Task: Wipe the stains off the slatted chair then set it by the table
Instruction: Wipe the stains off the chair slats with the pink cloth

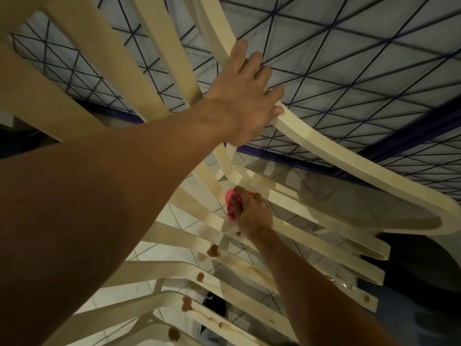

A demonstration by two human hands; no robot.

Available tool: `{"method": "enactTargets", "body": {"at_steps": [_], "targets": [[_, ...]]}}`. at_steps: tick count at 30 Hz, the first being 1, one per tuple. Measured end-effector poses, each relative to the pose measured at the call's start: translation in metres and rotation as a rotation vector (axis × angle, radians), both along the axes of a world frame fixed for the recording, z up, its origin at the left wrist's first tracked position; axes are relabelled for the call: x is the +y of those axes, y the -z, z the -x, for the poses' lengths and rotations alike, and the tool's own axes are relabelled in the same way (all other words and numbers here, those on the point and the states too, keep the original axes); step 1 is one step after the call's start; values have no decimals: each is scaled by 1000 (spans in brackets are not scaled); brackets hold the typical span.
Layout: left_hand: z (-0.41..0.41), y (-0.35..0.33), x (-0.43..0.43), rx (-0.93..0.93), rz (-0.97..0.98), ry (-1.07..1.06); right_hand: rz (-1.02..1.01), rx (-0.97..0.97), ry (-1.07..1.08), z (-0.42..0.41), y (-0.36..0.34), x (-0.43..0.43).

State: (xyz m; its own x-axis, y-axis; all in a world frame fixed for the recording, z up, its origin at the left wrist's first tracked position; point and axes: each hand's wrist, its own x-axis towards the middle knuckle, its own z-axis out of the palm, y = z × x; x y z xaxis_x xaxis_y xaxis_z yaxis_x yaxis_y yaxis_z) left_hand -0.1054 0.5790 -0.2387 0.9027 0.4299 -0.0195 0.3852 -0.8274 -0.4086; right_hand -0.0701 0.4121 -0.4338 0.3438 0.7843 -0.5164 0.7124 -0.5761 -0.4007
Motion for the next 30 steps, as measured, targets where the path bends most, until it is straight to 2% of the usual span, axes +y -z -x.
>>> {"method": "enactTargets", "body": {"at_steps": [3, 7, 14, 21, 26, 30], "targets": [[0, -1, -1, -4, 3, 1, -10, -29, -87, -20, -6, -9], [0, -1, 0, -11, 24, -2, -113, -87, -82, -24, -16, -24], [-2, -1, 0, -6, 9, -3, -113, -92, -125, -19, -10, -31], [-2, 2, 0, 3, -6, 2, -153, -44, -53, 2, -1, -4], [-2, 0, 0, 9, -10, -13, -133, 16, -40, -15, 1, -18], [-1, 1, 0, 3, -12, 5, -126, 83, 90, -41, -3, -48]]}}
